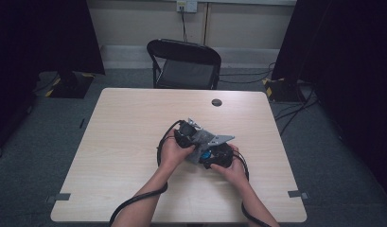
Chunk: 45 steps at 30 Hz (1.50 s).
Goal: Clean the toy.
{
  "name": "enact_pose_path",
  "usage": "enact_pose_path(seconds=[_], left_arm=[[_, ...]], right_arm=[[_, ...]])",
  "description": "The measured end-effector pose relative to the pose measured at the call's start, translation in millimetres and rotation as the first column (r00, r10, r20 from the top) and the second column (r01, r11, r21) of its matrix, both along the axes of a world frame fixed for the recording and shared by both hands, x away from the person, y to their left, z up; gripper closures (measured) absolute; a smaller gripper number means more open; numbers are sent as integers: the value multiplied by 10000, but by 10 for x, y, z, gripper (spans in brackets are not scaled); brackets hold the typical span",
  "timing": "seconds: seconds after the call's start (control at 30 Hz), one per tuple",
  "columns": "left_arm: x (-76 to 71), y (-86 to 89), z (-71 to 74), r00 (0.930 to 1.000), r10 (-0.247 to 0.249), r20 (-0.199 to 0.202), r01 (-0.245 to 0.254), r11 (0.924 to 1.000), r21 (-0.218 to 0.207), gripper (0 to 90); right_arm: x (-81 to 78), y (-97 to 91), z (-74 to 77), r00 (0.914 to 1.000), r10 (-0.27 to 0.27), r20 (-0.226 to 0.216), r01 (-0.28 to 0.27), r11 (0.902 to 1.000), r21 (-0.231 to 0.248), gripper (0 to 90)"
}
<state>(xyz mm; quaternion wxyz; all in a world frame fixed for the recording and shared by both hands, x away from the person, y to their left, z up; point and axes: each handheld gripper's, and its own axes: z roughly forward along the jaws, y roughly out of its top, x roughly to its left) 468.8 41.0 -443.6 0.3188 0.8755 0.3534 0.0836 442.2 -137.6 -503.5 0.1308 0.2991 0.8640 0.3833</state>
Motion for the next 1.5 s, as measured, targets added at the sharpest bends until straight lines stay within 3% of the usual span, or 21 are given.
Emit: enact_pose_path(seconds=[0.6, 1.5], left_arm=[[144, 272, 0, 9961, 878, -13, -878, 9961, 79, 745], [245, 542, 15, 9895, 1447, 59, -1448, 9887, 385, 744]], right_arm=[[-3, 1, 0, 10000, -30, 2, 30, 10000, 2, 232], [-3, 1, 0, 10000, -23, 3, 23, 10000, 8, 232]])
